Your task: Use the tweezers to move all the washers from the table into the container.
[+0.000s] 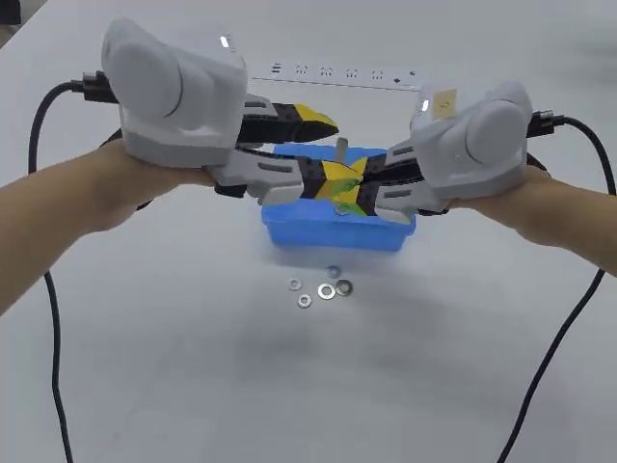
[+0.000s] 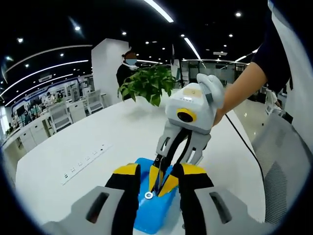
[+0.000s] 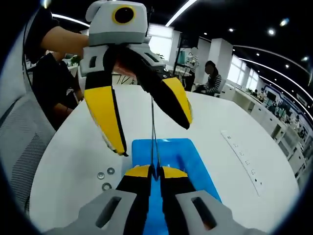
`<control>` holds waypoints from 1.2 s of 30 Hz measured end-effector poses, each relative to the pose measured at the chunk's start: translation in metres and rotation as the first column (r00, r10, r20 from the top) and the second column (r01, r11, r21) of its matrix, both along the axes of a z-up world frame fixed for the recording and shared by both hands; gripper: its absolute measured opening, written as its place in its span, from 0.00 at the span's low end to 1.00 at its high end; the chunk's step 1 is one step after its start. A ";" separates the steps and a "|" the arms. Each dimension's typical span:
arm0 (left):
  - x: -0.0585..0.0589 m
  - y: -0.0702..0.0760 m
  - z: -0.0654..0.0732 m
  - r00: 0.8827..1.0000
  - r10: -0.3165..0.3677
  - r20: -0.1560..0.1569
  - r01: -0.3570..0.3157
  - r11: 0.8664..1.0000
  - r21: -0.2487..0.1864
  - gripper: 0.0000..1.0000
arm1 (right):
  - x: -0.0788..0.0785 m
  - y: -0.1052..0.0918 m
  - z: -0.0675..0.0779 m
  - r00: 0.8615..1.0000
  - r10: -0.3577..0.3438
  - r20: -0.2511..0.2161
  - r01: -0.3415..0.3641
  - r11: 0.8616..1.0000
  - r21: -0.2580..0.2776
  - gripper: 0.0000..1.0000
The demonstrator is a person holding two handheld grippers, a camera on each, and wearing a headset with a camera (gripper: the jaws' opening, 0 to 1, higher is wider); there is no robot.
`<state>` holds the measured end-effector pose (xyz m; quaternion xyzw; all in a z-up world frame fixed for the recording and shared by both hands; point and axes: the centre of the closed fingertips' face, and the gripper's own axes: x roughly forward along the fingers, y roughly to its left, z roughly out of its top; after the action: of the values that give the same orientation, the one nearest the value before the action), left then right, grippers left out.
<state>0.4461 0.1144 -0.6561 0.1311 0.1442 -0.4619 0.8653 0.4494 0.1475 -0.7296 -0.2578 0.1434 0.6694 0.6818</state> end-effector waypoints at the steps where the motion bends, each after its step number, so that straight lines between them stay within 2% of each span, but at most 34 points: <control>1: -0.001 -0.002 0.002 1.000 -0.024 0.019 0.024 1.000 0.004 0.26 | 0.000 0.000 0.000 1.000 0.000 0.000 0.000 1.000 -0.001 0.08; 2: -0.001 -0.002 0.003 0.999 -0.030 0.021 0.030 1.000 0.002 0.22 | 0.000 -0.001 0.000 1.000 0.001 0.001 -0.001 1.000 -0.002 0.08; 4: -0.003 -0.006 0.007 0.999 -0.048 0.023 0.048 0.999 -0.001 0.22 | -0.001 -0.002 0.000 1.000 0.002 0.001 -0.002 1.000 -0.003 0.08; 8: -0.008 -0.009 0.006 0.996 -0.088 0.016 0.088 0.996 0.026 0.15 | -0.001 -0.003 0.000 1.000 0.004 0.001 -0.004 1.000 -0.007 0.08; 11: -0.009 -0.010 0.005 0.995 -0.097 0.011 0.097 0.994 0.041 0.14 | -0.001 -0.004 0.000 1.000 0.007 0.007 -0.007 1.000 -0.010 0.08; 17: -0.011 -0.009 0.006 0.993 -0.117 0.022 0.115 0.990 0.081 0.07 | -0.005 -0.006 -0.001 0.999 0.026 0.026 -0.025 0.999 -0.028 0.08; 19: -0.011 -0.009 0.007 0.992 -0.123 0.028 0.120 0.989 0.087 0.07 | -0.004 -0.006 0.001 0.999 0.025 0.029 -0.024 0.999 -0.026 0.08; 21: -0.009 -0.007 0.008 0.989 -0.132 0.061 0.124 0.985 0.123 0.07 | -0.003 -0.006 0.003 0.999 0.022 0.035 -0.021 0.999 -0.028 0.08; 23: -0.010 -0.009 0.009 0.990 -0.131 0.057 0.123 0.985 0.123 0.06 | -0.003 -0.006 0.004 0.999 0.019 0.036 -0.018 0.999 -0.027 0.08; 26: -0.012 -0.011 0.009 0.988 -0.145 0.053 0.137 0.981 0.135 0.05 | -0.009 -0.005 0.004 0.999 0.029 0.012 -0.029 0.999 -0.035 0.10; 31: -0.017 -0.015 0.011 0.985 -0.165 0.059 0.155 0.976 0.150 0.05 | -0.016 -0.004 0.007 0.997 0.054 0.049 -0.051 0.997 -0.051 0.12; 36: -0.021 -0.015 0.018 0.985 -0.158 0.074 0.145 0.977 0.156 0.05 | -0.020 -0.006 0.014 0.999 0.039 0.002 -0.039 0.999 -0.034 0.16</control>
<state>0.4252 0.0995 -0.6383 0.2262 0.1306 -0.5083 0.8206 0.4298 0.1414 -0.7158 -0.2730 0.1487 0.6799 0.6642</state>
